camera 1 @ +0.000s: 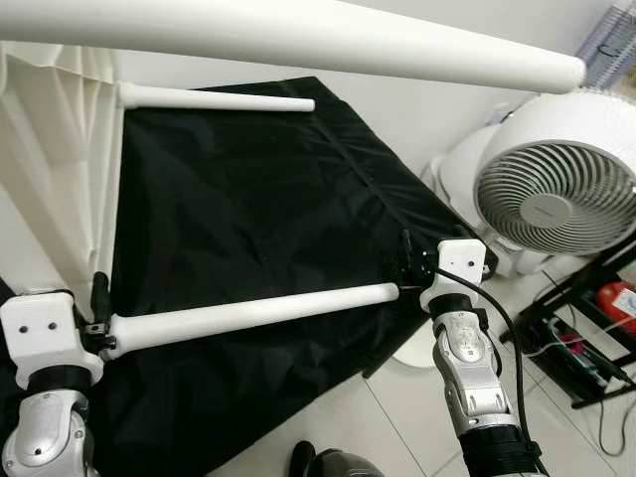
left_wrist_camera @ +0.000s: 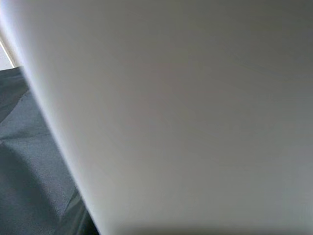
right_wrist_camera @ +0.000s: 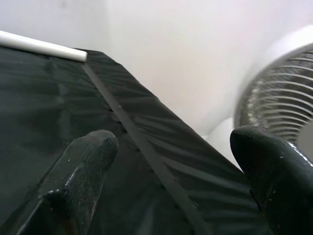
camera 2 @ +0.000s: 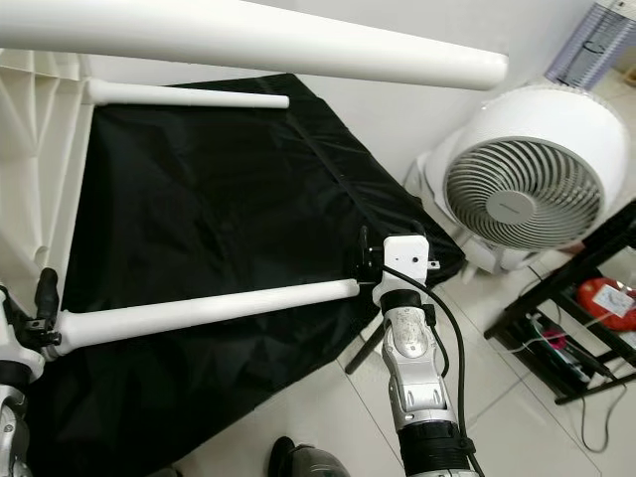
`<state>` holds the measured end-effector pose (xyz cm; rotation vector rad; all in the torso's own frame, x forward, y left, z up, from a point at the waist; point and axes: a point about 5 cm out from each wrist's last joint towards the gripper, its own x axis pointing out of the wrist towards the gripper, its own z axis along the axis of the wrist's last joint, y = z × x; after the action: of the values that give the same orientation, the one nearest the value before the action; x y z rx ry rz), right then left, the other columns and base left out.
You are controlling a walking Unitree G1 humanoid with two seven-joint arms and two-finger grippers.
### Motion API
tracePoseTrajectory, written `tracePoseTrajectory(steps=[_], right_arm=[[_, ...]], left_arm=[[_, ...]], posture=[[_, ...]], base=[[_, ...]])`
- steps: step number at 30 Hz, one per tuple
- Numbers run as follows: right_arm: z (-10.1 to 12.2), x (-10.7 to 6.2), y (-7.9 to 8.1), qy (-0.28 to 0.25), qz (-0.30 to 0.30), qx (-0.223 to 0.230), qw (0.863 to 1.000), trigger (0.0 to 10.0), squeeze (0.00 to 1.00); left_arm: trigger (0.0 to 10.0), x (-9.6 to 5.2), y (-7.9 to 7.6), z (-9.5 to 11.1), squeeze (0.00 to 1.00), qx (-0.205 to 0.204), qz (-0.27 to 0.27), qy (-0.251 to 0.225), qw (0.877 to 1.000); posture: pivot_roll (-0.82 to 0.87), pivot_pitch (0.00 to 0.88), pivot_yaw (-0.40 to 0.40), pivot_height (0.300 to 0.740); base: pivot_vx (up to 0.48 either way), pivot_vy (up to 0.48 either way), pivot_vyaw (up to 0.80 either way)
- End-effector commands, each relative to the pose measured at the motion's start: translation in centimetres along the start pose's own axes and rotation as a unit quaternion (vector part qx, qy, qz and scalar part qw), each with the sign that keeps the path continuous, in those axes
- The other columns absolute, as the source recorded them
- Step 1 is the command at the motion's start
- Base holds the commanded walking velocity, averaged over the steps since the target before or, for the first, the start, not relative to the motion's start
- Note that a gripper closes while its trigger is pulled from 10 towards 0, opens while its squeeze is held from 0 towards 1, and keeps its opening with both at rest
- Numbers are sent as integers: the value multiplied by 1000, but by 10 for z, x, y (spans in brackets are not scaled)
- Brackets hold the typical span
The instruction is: Building children table
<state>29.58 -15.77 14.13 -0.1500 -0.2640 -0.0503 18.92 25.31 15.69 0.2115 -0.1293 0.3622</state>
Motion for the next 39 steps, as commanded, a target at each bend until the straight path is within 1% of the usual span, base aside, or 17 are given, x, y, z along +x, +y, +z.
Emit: tracePoseTrajectory(steps=[1,3,4,5,6,7,8,10,14,16,18,21,26,30,31,32,39], right_arm=[[-3,-2,-1,8,2,-4,1000,10000,0],[-3,-2,-1,8,2,-4,1000,10000,0],[-3,-2,2,8,10,-1,1000,10000,0],[-3,-2,2,8,10,-1,1000,10000,0],[-2,-3,3,8,16,2,1000,10000,0],[-2,-3,3,8,16,2,1000,10000,0],[-2,-3,5,8,22,5,1000,10000,0],[-2,-3,5,8,22,5,1000,10000,0],[-2,-5,7,9,31,9,999,10000,0],[-2,-6,11,9,42,13,999,10000,0],[-2,-6,11,9,42,13,999,10000,0],[-2,-7,13,10,48,15,999,10000,0],[-2,-8,12,11,48,15,999,10000,0],[-2,-10,12,13,51,14,999,10000,0],[-2,-10,12,13,51,14,999,10000,0],[-2,-10,12,13,52,14,998,10000,0],[-3,-11,11,15,51,13,999,10000,0]], left_arm=[[10000,-11,25,-10,0,9,235,27,972],[10000,-11,25,-10,0,9,235,27,972],[10000,-5,10,-8,0,-8,203,23,979],[10000,-5,10,-8,0,-8,203,23,979],[10000,0,-2,-6,0,-18,175,20,984],[10000,0,-2,-6,0,-18,175,20,984],[10000,4,-10,-3,0,-24,154,15,988],[10000,4,-10,-3,0,-24,154,15,988],[10000,10,-14,0,0,-31,142,10,989],[10000,19,-18,4,0,-36,129,-1,991],[10000,19,-18,4,0,-36,129,-1,991],[10000,30,-20,6,0,-40,113,-10,993],[10000,35,-23,6,0,-39,100,-14,994],[10000,42,-26,9,0,-46,85,-22,995],[10000,42,-26,9,0,-46,85,-22,995],[10000,44,-27,9,1000,-49,81,-24,995],[10000,48,-29,9,1000,-56,72,-25,996]], posture=[[116,113,-103,740],[116,113,-103,740],[115,113,-101,740],[115,113,-101,740],[113,113,-99,740],[113,113,-99,740],[110,113,-97,740],[110,113,-97,740],[110,113,-94,740],[109,115,-90,740],[109,115,-90,740],[103,116,-85,740],[99,117,-82,740],[95,117,-83,740],[95,117,-83,740],[95,117,-83,740],[88,118,-78,740]], base=[[0,0,0],[0,0,0],[0,0,0],[0,0,0],[0,0,0],[0,0,0],[0,0,0],[0,0,0],[0,0,0],[0,0,0],[0,0,0],[0,0,0],[0,0,0],[0,0,0],[0,0,0],[0,0,0],[0,0,0]])
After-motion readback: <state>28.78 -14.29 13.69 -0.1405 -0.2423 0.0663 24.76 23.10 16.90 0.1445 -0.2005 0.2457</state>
